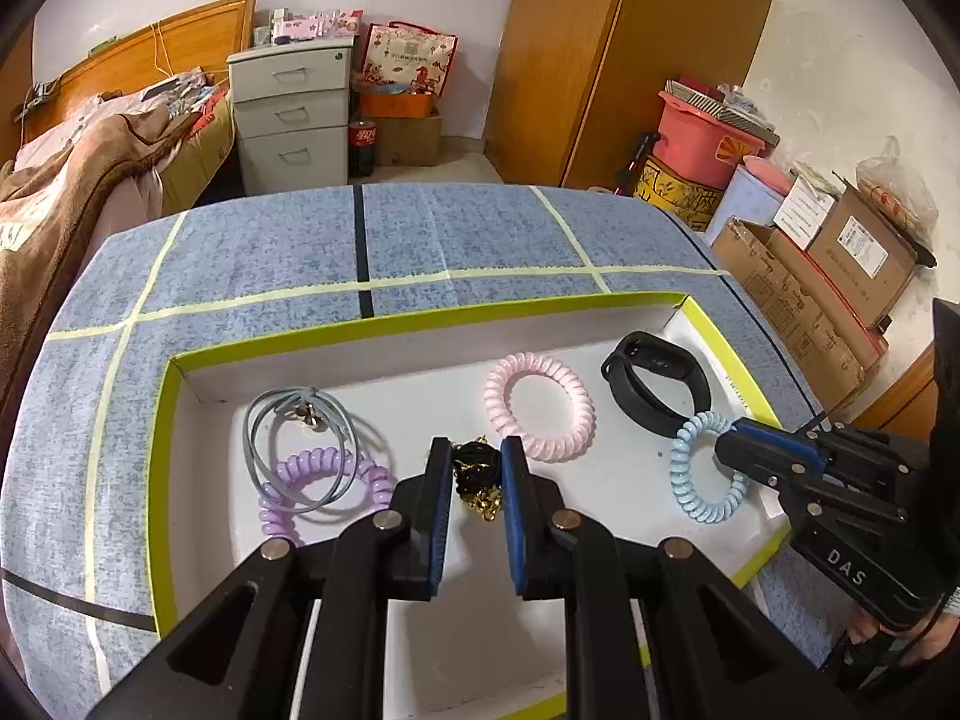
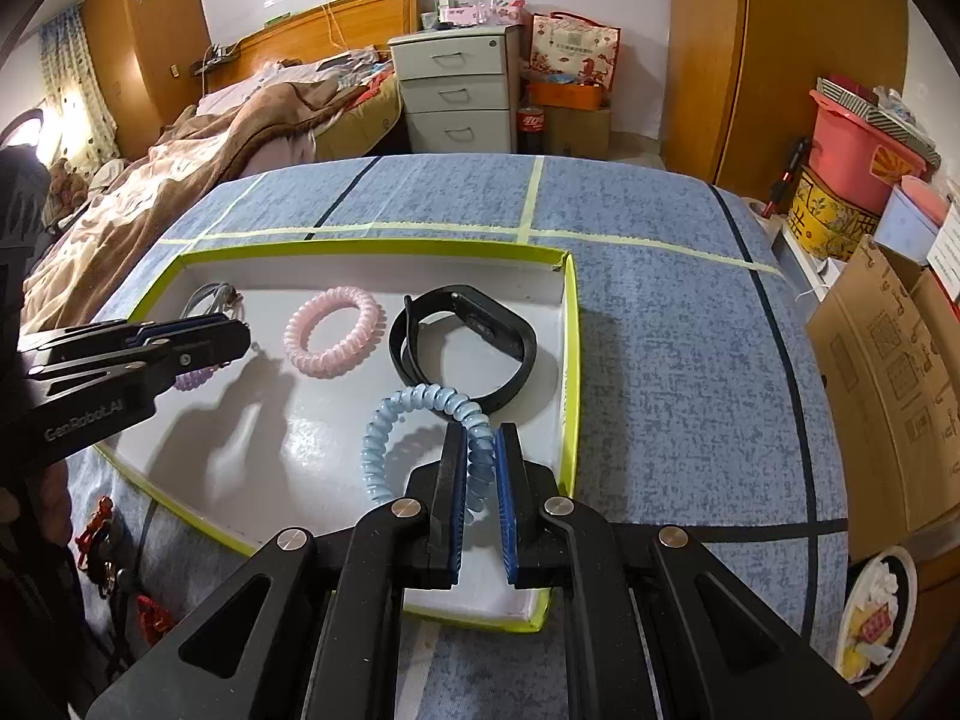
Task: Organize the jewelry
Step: 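Lower the gold-black charm into the tray with the left tool while the right tool releases the blue coil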
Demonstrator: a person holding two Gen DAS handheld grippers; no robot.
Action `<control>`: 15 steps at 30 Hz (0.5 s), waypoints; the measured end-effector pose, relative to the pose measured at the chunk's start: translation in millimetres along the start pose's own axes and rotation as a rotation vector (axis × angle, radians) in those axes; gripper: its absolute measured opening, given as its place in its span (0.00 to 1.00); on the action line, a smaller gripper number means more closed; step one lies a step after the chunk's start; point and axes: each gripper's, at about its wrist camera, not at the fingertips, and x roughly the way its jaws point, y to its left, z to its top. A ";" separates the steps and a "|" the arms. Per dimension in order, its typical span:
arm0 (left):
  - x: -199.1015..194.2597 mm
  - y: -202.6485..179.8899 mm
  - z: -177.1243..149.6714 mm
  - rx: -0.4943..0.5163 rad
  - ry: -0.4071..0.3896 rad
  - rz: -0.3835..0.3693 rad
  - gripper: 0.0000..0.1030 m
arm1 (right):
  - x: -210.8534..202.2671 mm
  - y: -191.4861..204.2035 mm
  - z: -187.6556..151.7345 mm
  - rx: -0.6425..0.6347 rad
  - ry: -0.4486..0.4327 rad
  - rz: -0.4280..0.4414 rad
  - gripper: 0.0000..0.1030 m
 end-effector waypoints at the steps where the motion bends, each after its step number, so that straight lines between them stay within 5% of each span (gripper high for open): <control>1: 1.8 0.6 0.4 -0.003 0.006 0.002 0.16 | -0.4 0.8 -0.5 -0.005 0.000 0.001 0.10; 15: 8.5 4.3 0.0 -0.022 0.025 0.008 0.17 | 1.0 3.5 -2.0 -0.023 0.020 -0.016 0.10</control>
